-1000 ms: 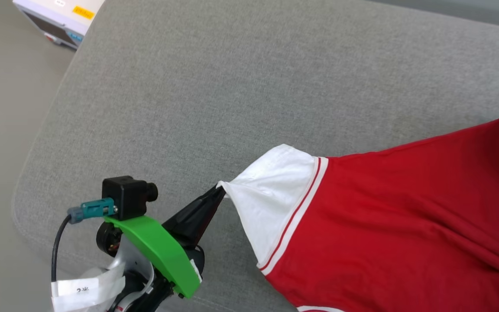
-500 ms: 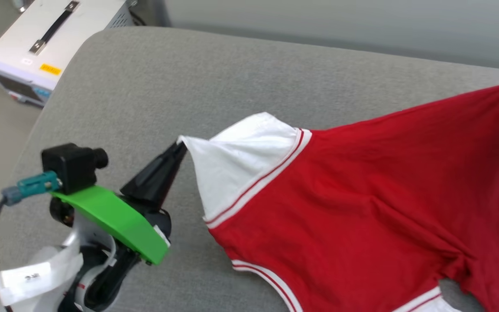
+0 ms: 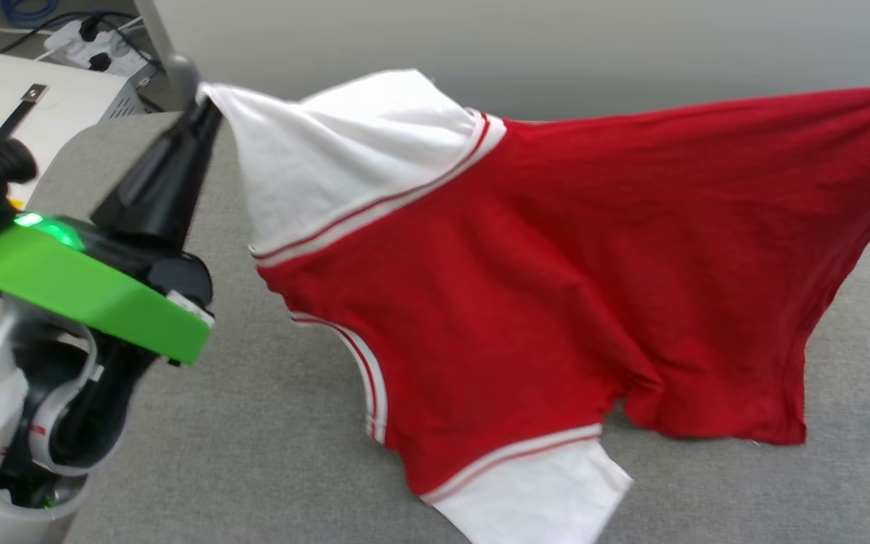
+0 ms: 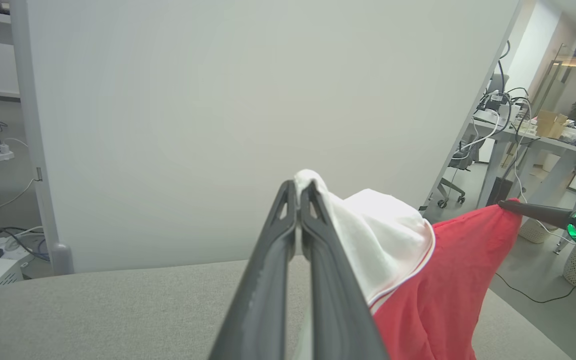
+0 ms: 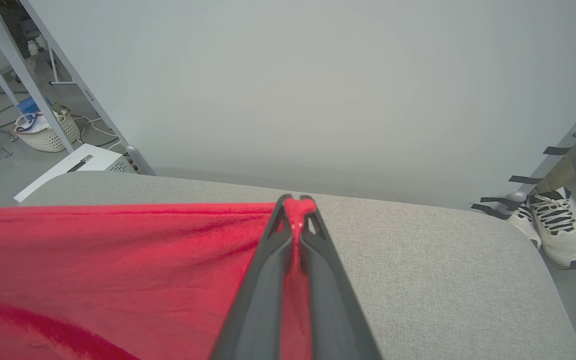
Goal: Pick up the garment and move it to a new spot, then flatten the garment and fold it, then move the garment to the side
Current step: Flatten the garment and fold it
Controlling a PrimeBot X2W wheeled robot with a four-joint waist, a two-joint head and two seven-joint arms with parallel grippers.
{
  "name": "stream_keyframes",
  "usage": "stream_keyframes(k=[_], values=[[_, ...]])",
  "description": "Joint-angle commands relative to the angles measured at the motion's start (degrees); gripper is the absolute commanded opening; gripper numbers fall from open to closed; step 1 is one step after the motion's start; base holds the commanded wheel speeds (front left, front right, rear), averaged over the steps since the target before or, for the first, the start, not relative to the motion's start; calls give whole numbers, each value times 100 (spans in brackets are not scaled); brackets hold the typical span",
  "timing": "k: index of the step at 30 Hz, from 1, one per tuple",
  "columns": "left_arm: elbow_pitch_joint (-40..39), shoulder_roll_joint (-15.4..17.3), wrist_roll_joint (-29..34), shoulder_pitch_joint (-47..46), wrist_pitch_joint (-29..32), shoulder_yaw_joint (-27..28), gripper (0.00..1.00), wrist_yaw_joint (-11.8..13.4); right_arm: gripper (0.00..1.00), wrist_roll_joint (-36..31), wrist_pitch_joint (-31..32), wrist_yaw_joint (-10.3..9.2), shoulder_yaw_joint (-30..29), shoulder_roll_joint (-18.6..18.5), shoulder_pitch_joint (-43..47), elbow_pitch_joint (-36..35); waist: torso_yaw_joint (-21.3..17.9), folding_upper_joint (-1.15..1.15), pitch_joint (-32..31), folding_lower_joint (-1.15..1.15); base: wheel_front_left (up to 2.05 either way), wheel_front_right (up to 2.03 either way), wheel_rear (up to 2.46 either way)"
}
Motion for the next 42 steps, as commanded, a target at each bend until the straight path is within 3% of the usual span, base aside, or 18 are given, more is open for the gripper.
stream_keyframes(k=[1,11,17,23,31,36,42], values=[[-46,62,118,-199,-5,91,0,41,0,53,-58,2,-50,33,43,-125,-198,0,-101,0,0,0,0],[-3,340,450,-1105,-35,524,0,175,0,120,-278,2,-157,234,-201,-767,-489,0,94,0,0,0,0],[283,588,724,-1968,28,633,0,81,0,57,-449,2,-237,265,-700,-943,-562,0,532,0,0,0,0],[797,853,896,-3049,190,607,0,-247,0,-89,-693,2,-271,239,-1399,-826,-587,0,1190,0,0,0,0],[1977,1039,1276,-4772,326,293,0,-910,0,-494,-1275,2,-59,186,-2716,-49,-615,0,2155,0,0,0,0],[2959,822,1598,-6018,237,-8,0,-1277,0,-843,-1811,2,98,252,-3658,709,-607,0,2709,0,0,0,0],[4305,414,2021,-7474,-258,-222,0,-1488,0,-1306,-2645,2,260,506,-4692,1734,-657,0,3181,0,0,0,0]])
